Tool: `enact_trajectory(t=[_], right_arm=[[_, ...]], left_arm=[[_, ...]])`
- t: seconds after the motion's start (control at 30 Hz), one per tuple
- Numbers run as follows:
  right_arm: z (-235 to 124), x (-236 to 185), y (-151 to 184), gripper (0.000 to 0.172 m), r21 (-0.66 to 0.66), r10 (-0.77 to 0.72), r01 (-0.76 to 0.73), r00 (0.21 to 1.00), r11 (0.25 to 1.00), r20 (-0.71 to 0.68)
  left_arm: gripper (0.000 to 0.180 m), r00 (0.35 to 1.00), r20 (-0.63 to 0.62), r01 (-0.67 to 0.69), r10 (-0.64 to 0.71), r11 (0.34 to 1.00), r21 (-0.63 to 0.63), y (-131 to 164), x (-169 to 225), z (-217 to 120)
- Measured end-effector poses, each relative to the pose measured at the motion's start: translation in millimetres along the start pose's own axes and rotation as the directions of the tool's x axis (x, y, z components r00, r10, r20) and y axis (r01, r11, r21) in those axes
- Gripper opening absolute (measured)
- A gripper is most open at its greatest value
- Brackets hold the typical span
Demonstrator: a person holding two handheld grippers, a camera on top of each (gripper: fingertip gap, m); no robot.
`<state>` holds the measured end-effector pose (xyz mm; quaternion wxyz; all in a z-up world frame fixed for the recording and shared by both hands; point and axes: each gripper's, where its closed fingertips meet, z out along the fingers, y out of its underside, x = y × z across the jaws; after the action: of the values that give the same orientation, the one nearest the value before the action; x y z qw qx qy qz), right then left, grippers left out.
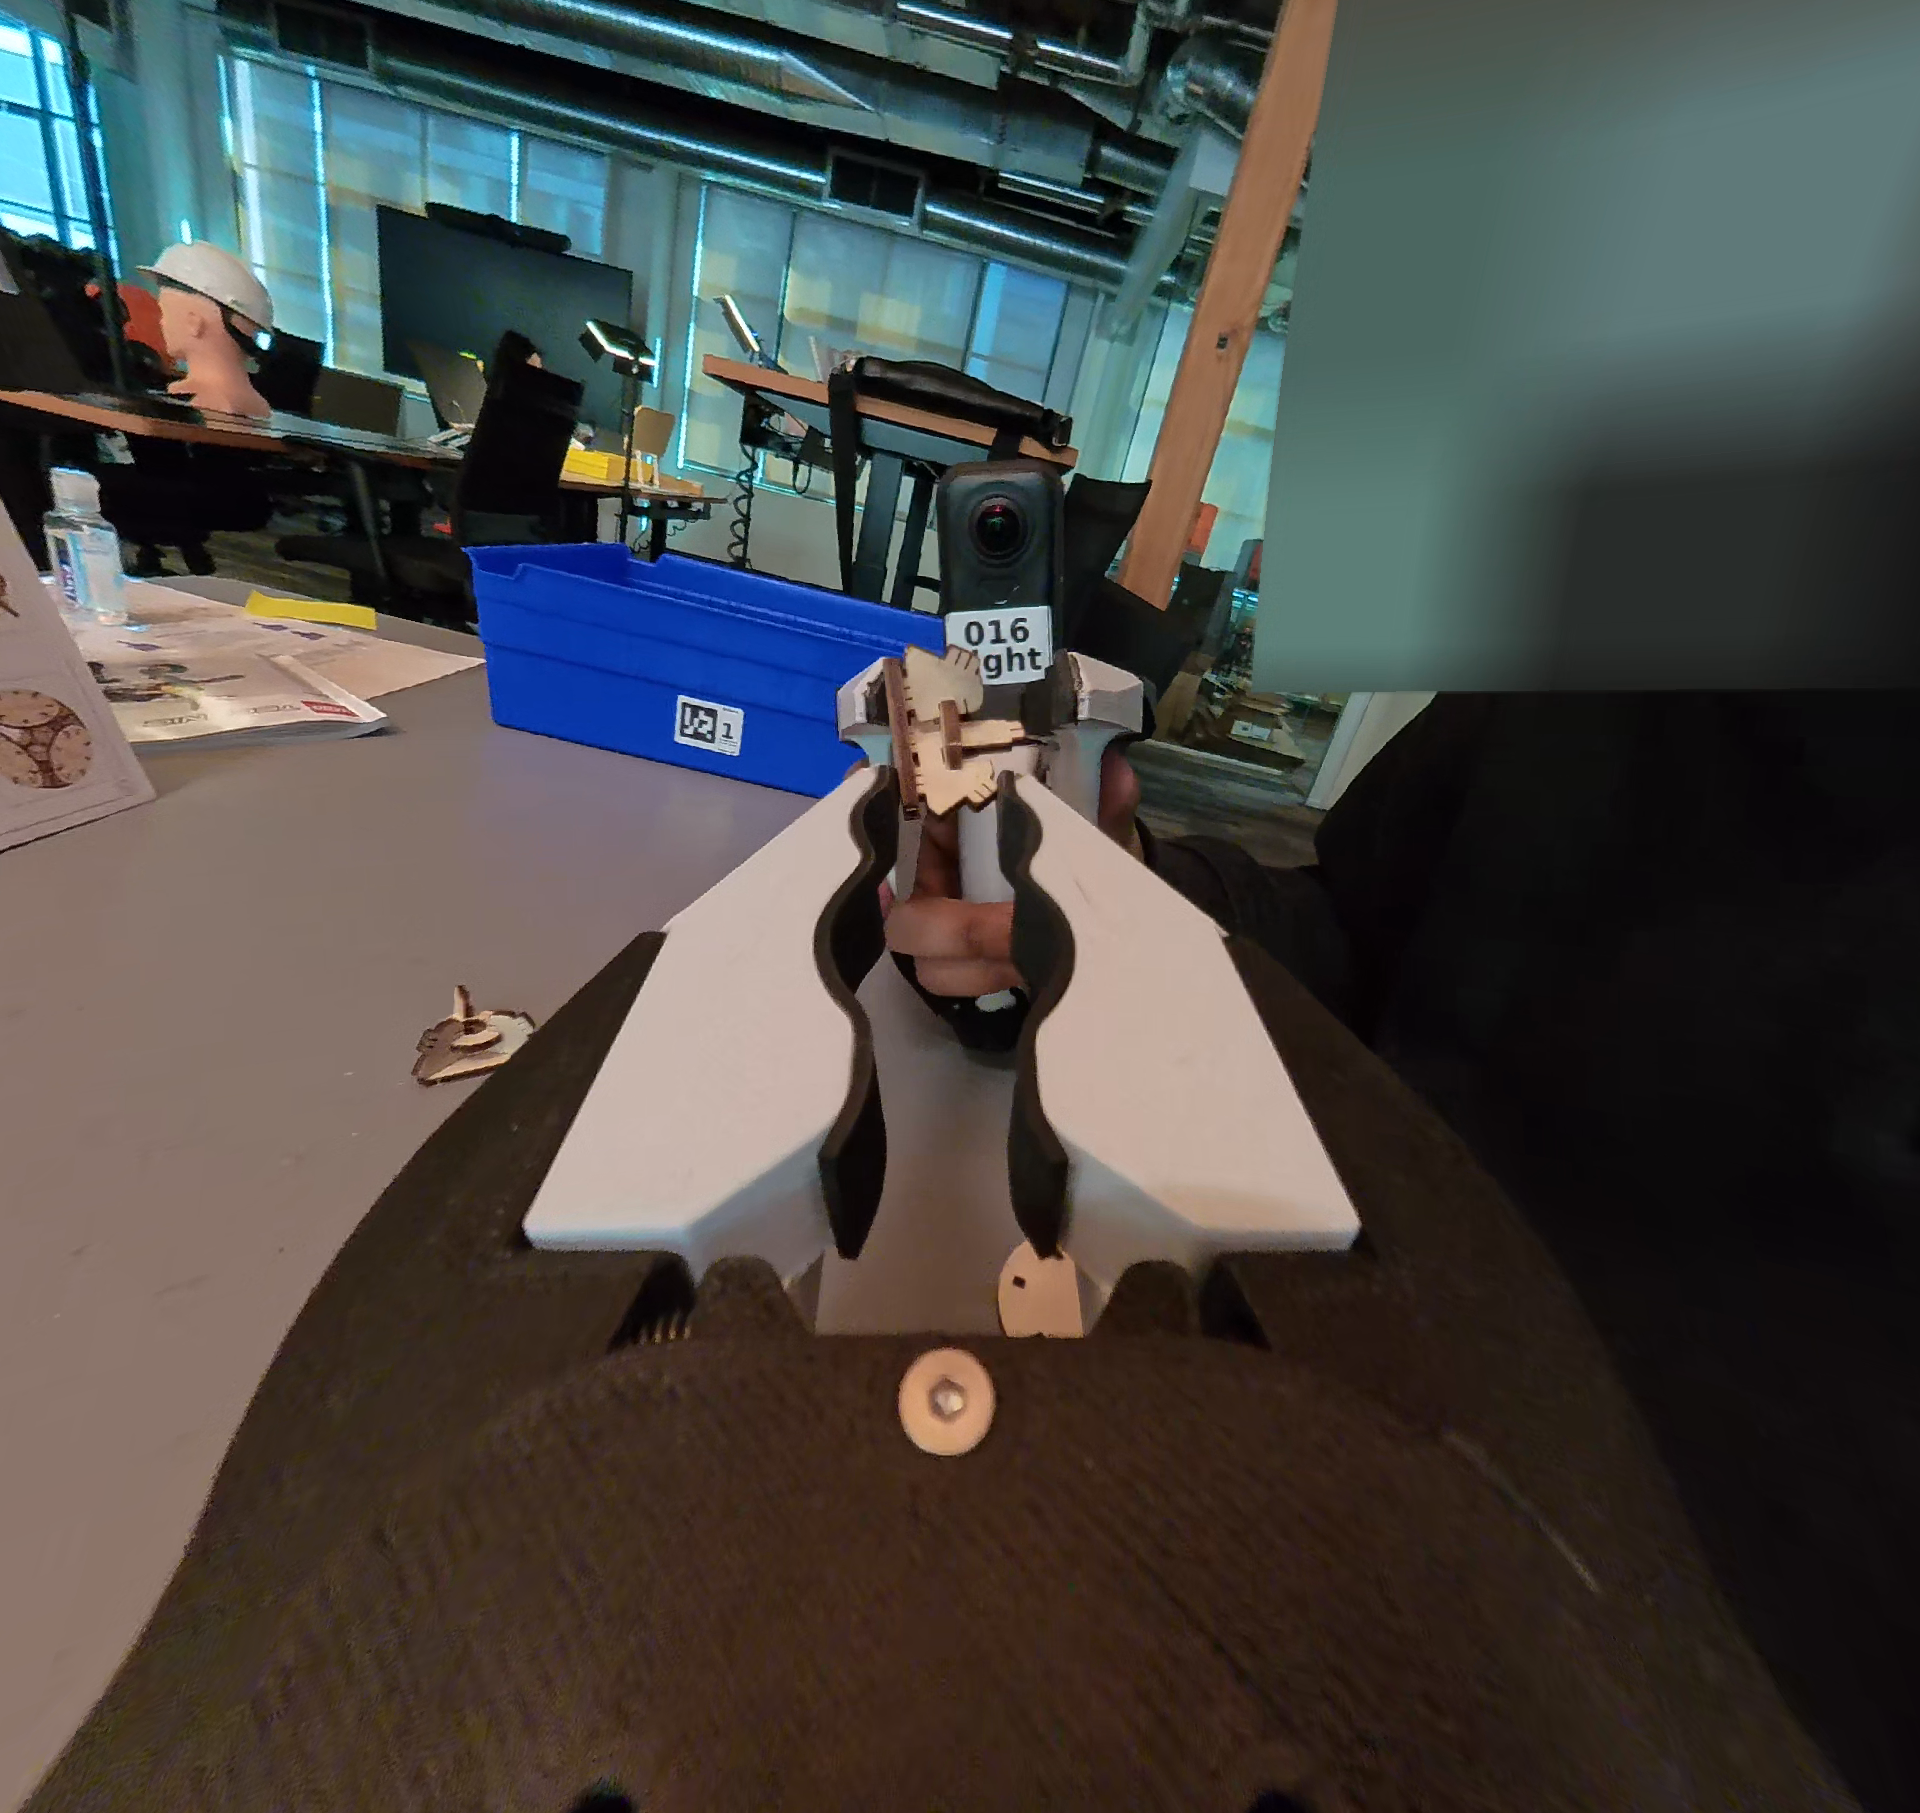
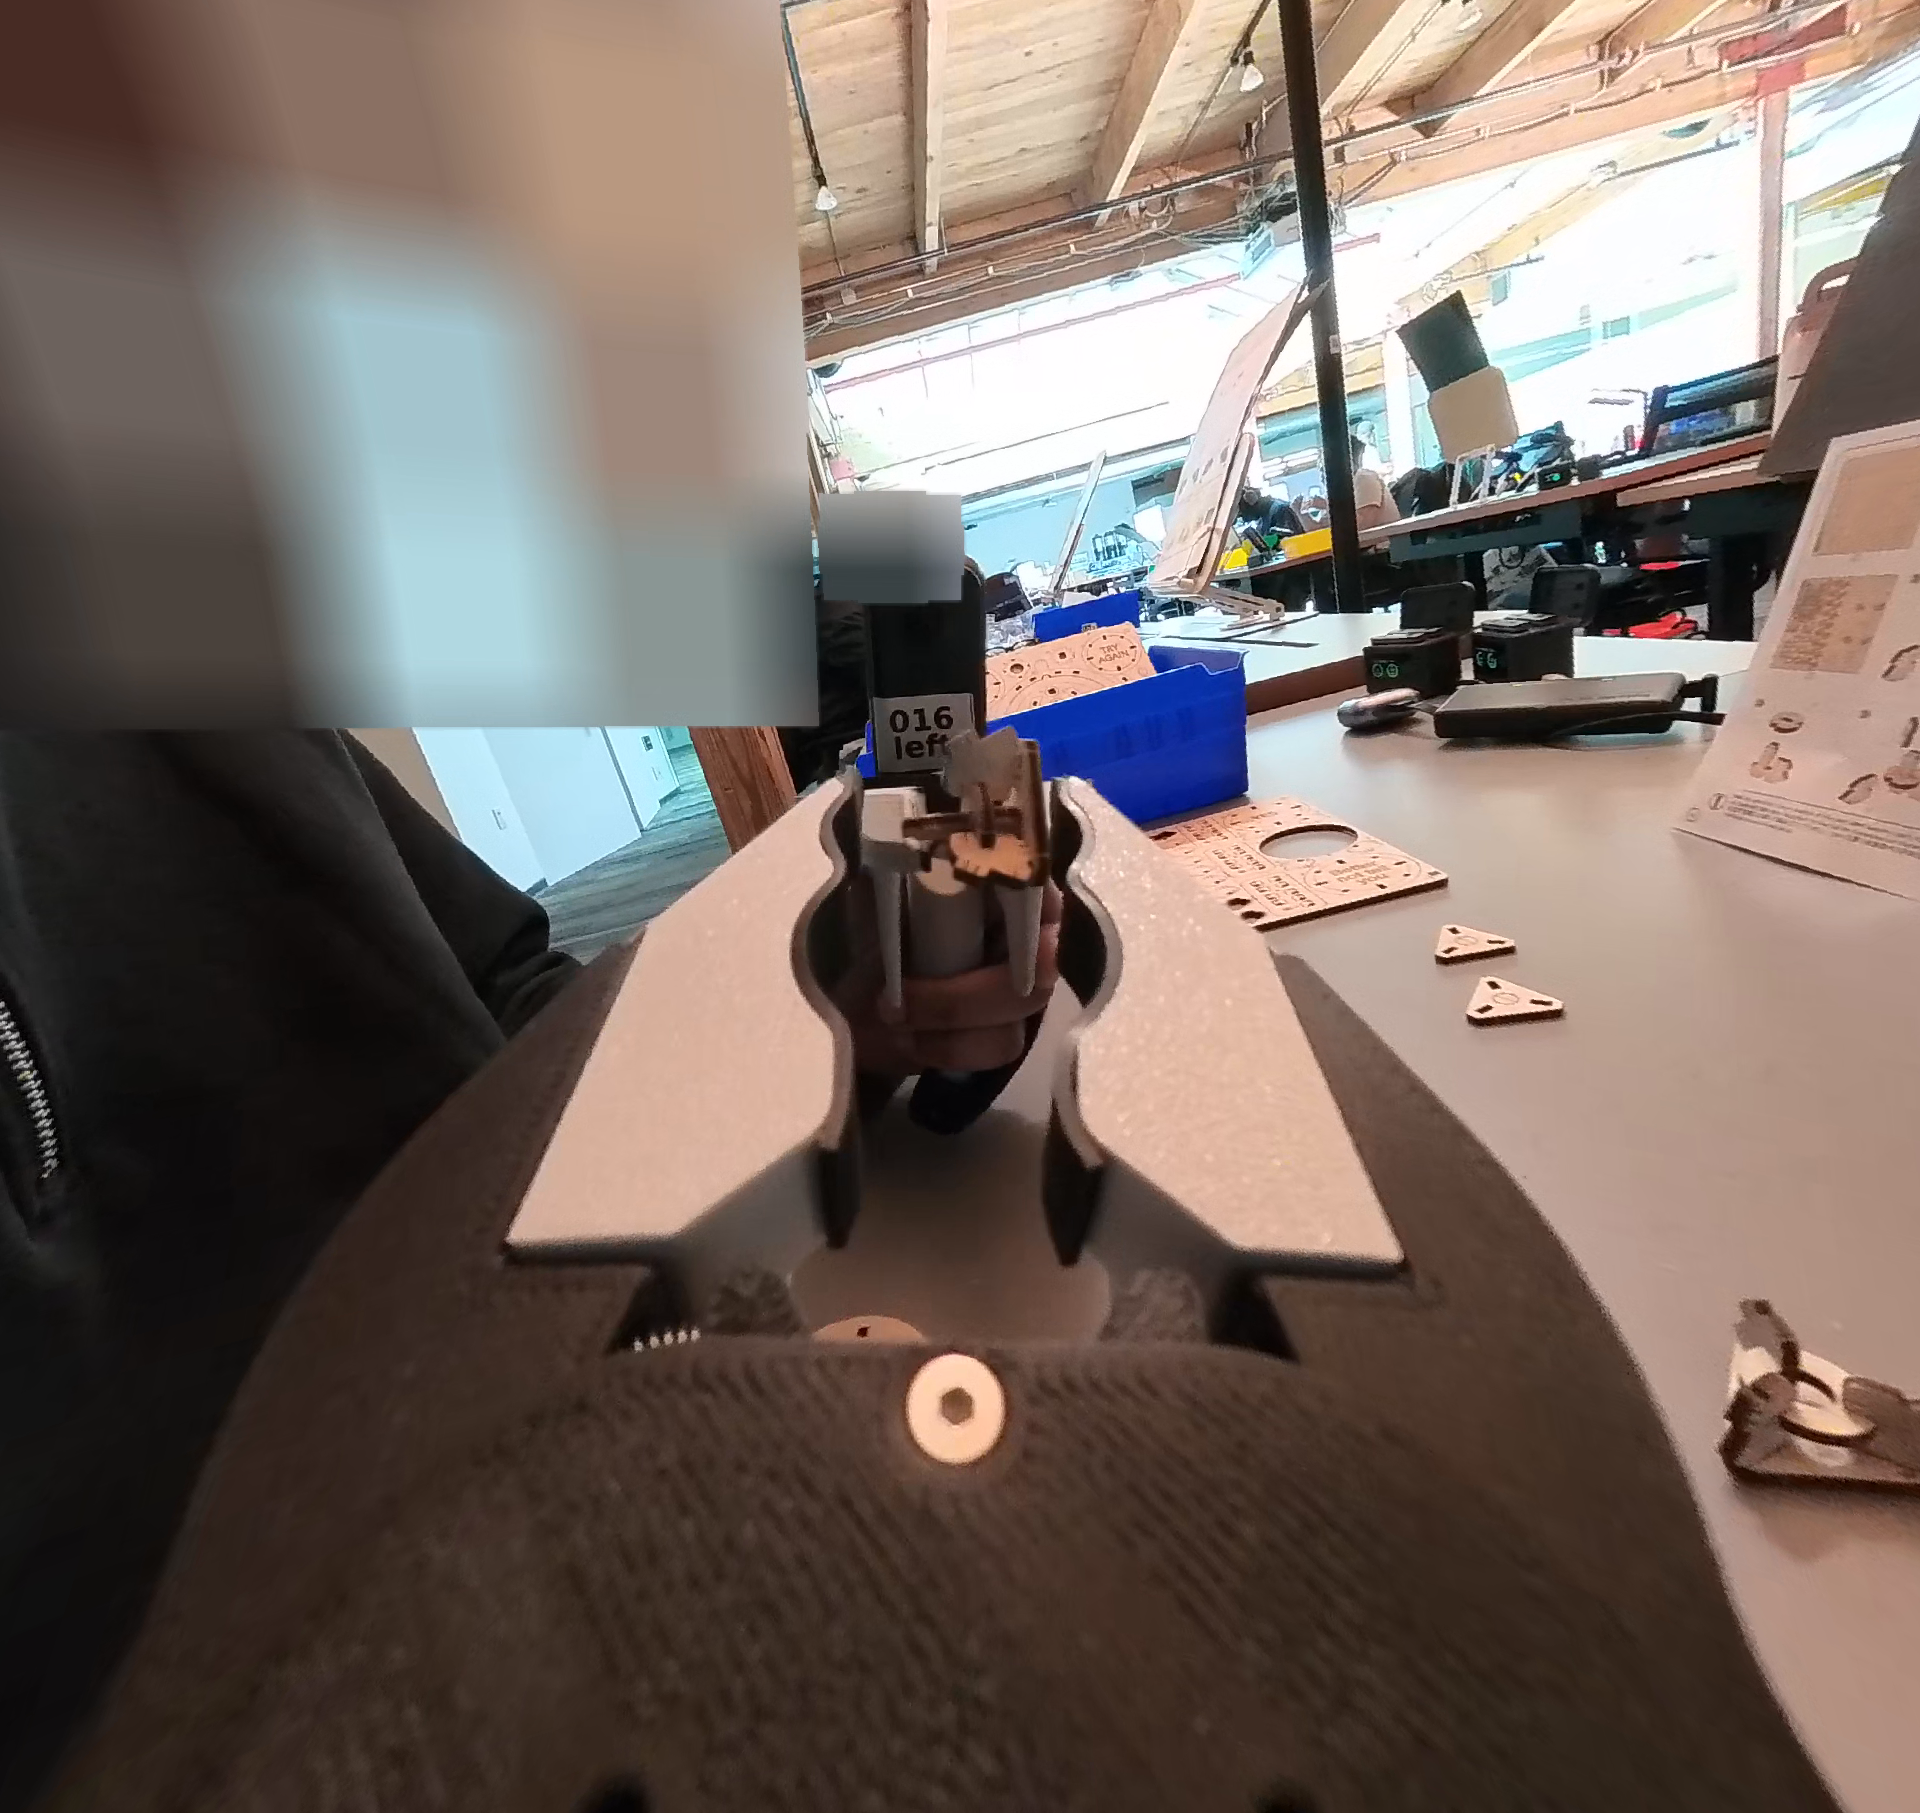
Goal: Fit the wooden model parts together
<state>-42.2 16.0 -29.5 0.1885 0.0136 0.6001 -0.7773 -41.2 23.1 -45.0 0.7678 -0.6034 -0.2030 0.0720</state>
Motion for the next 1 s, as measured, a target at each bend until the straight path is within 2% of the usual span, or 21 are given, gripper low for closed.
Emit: enact_trajectory(t=[0.67, 0.87, 1.0], right_arm=[[-2.3, 6.1, -3.7, 0.03, 0.032, 0.039, -0.038, 0.999, 0.999, -0.018], [-3.5, 3.7, -6.7, 0.019, 0.053, 0.044, -0.044, 0.999, 0.998, 0.001], [-3.8, 4.3, -7.0, 0.019, 0.058, 0.061, -0.061, 0.998, 0.996, 0.006]], left_arm=[[0.017, 1.0, -0.028, 0.015, -0.013, 0.998, 0.059, -9.2, 3.4, -3.3], [0.017, 0.998, -0.052, 0.022, -0.018, 0.997, 0.075, -11.6, 6.5, -4.1], [0.017, 0.998, -0.062, 0.015, -0.01, 0.997, 0.078, -12.1, 8.8, -3.9]])
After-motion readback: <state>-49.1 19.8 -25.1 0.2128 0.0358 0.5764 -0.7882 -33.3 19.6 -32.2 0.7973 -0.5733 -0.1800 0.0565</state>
